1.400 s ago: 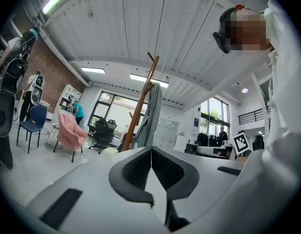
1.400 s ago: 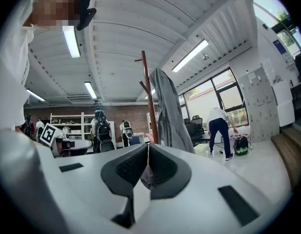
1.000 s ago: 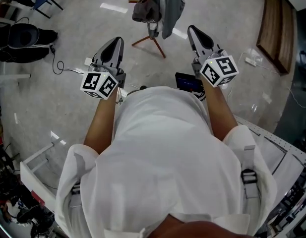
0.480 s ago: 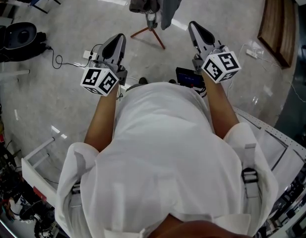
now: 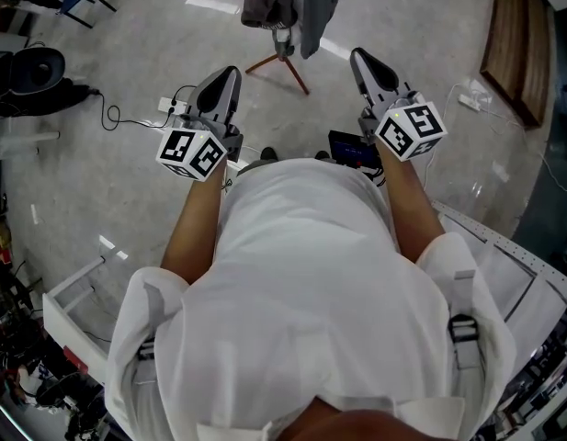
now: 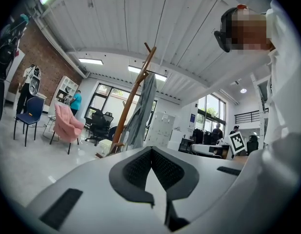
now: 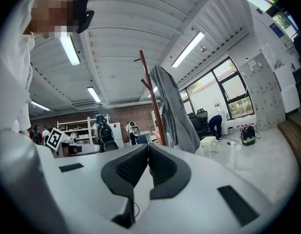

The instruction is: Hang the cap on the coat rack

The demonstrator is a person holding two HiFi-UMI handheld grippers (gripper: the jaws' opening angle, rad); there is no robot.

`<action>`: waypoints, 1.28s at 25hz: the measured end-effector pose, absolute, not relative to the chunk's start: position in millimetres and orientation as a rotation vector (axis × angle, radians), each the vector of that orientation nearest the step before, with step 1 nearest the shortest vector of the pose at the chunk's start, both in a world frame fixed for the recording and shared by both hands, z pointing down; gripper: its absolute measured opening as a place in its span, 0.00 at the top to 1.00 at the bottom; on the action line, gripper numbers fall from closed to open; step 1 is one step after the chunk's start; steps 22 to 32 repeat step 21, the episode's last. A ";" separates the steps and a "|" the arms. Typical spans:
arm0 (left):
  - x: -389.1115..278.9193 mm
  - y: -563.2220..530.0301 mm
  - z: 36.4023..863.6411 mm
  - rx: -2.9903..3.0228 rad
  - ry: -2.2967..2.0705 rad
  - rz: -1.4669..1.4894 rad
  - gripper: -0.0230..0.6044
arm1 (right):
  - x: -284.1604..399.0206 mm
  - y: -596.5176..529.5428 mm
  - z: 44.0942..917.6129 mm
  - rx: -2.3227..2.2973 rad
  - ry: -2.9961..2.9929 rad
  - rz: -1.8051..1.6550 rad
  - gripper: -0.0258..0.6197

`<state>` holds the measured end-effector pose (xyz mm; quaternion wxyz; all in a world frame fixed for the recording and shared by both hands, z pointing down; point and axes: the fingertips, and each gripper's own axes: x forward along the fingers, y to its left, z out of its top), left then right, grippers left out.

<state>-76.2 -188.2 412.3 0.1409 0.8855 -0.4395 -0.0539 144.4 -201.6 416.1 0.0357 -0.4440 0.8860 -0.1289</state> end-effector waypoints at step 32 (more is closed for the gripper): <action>-76.4 -178.5 422.1 2.462 -1.505 -0.099 0.94 | 154.8 -201.2 426.5 -1.298 2.749 -0.439 0.92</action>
